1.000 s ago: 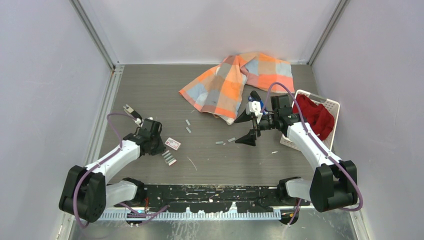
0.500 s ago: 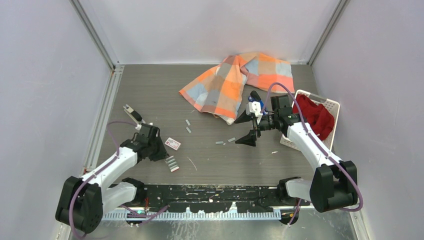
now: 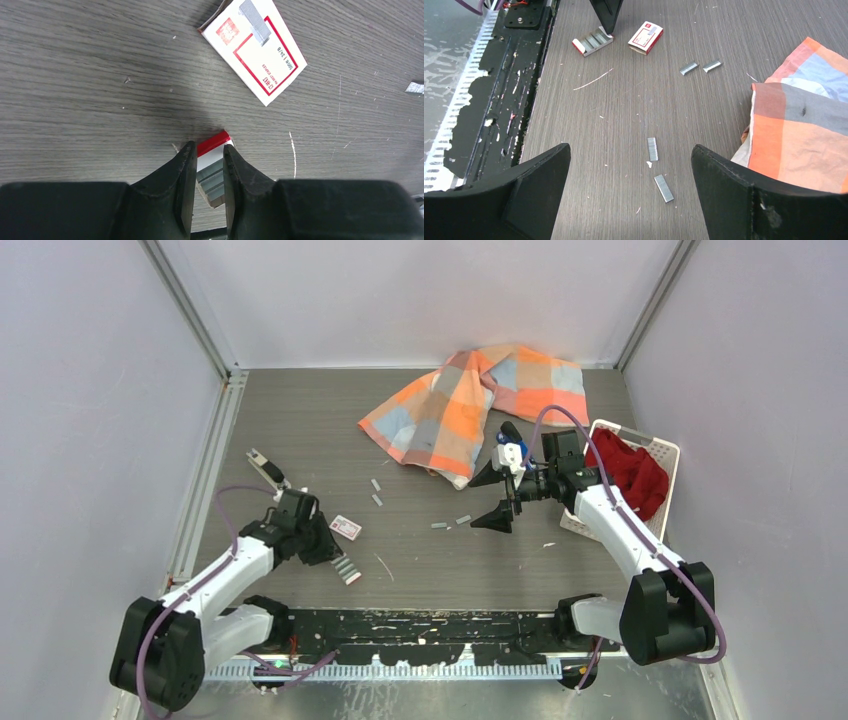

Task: Unload the staples from the stapler
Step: Move the staple box to the center of the board.

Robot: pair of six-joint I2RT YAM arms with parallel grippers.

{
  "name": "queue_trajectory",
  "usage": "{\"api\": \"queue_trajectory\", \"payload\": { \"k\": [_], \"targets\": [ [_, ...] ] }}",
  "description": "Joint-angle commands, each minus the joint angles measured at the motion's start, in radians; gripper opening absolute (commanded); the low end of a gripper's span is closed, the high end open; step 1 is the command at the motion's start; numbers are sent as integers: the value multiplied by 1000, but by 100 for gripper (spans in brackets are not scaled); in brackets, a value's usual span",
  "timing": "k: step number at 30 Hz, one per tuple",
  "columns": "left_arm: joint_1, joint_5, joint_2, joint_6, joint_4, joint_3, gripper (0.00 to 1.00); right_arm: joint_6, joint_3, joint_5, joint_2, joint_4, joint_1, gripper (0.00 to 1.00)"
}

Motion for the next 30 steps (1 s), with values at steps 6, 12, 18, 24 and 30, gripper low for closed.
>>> {"api": "queue_trajectory", "payload": {
  "k": [6, 12, 18, 24, 30],
  "targets": [
    [-8, -1, -116, -14, -52, 1, 29, -26, 7, -32, -33, -1, -3, 95],
    [-9, -63, -183, 3, -71, 8, 32, -28, 8, -35, -39, -2, -3, 95],
    [-9, -91, -320, -7, -93, -8, 37, -30, 8, -37, -38, -3, -4, 95],
    [-9, -118, -299, -137, -197, 4, 27, -31, 8, -39, -39, -4, -3, 95],
    [-9, -101, -351, -180, -260, -1, 10, -33, 8, -38, -39, -5, -3, 95]
  ]
}}
